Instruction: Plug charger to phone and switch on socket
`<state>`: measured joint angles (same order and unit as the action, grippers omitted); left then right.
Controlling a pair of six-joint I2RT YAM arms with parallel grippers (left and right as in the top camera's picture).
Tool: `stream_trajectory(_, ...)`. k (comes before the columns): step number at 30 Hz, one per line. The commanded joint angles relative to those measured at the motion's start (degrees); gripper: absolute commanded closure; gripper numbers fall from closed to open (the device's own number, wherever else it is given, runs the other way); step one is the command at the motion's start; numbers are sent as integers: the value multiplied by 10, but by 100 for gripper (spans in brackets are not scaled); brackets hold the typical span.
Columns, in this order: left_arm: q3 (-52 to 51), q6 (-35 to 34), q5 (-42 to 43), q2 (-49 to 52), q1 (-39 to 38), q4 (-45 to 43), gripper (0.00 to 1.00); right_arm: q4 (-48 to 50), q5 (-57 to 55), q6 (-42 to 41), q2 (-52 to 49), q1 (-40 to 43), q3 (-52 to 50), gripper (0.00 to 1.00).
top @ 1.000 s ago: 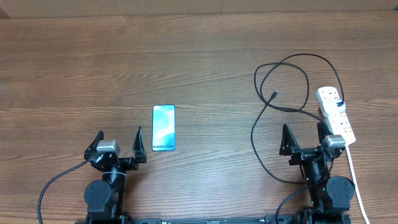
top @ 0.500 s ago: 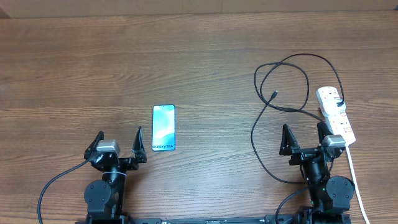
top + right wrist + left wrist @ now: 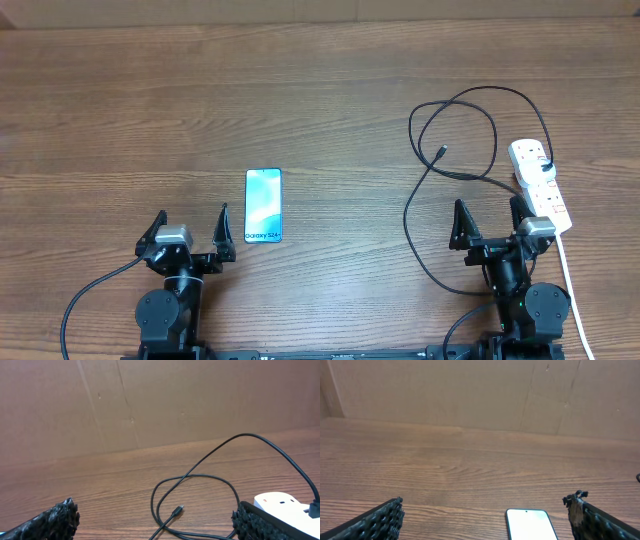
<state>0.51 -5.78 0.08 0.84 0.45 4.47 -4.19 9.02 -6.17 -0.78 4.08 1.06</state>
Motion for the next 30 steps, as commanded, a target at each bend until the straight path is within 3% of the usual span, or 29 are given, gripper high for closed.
stream_trajectory(1,-2,7,8,-6,4,0,0,2,1,3,6,-2,-6,0)
stream_trajectory(30,-2,7,0,-6,4,0,0,2,1,3,6,-2,-6,0)
